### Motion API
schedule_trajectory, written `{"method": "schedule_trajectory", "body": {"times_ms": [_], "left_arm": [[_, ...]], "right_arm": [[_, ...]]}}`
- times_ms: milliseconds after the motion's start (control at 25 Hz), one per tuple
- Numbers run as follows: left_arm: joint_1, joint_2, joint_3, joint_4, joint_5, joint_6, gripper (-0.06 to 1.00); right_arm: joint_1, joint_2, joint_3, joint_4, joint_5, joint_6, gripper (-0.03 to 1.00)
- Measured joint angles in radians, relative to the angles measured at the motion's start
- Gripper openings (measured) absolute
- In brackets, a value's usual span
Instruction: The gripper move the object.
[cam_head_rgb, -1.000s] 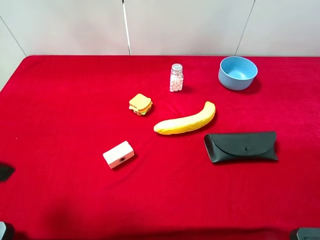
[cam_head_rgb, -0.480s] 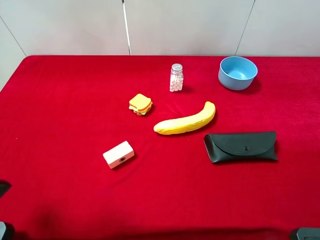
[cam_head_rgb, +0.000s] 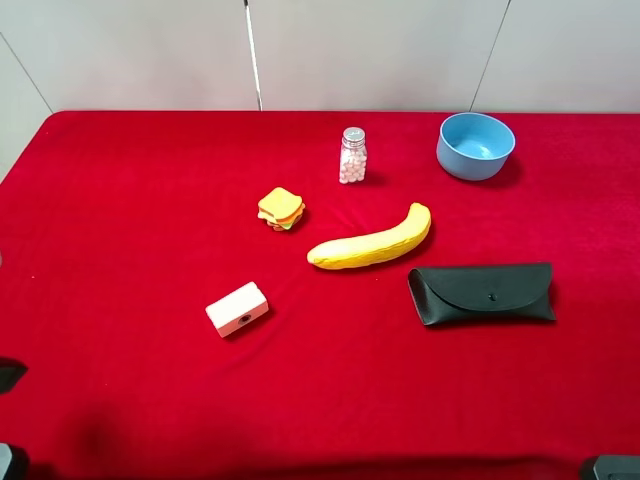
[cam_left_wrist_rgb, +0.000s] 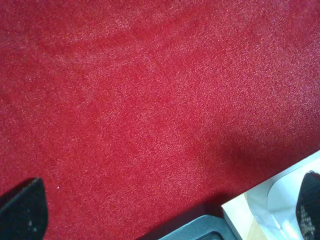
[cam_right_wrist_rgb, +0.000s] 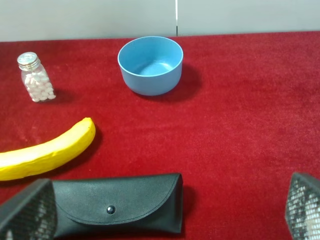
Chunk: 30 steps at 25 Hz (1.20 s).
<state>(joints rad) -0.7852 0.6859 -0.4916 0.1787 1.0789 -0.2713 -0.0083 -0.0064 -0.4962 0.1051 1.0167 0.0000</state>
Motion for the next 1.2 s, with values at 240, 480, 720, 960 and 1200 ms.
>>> {"method": "schedule_trajectory", "body": {"times_ms": [240, 480, 720, 960, 1200], "left_arm": [[0.150, 0.000, 0.000, -0.039, -0.012, 0.059, 0.99], [0.355, -0.003, 0.002, -0.140, -0.017, 0.198, 0.99], [0.573, -0.146, 0.007, -0.198, -0.019, 0.298, 0.99], [0.673, -0.396, 0.007, -0.209, -0.020, 0.307, 0.99], [0.698, -0.567, 0.010, -0.207, -0.020, 0.307, 0.99]], "right_arm": [[0.000, 0.000, 0.000, 0.000, 0.000, 0.000, 0.69], [0.000, 0.000, 0.000, 0.000, 0.000, 0.000, 0.69], [0.000, 0.000, 0.000, 0.000, 0.000, 0.000, 0.69], [0.000, 0.000, 0.000, 0.000, 0.000, 0.000, 0.69], [0.000, 0.000, 0.000, 0.000, 0.000, 0.000, 0.69]]}}
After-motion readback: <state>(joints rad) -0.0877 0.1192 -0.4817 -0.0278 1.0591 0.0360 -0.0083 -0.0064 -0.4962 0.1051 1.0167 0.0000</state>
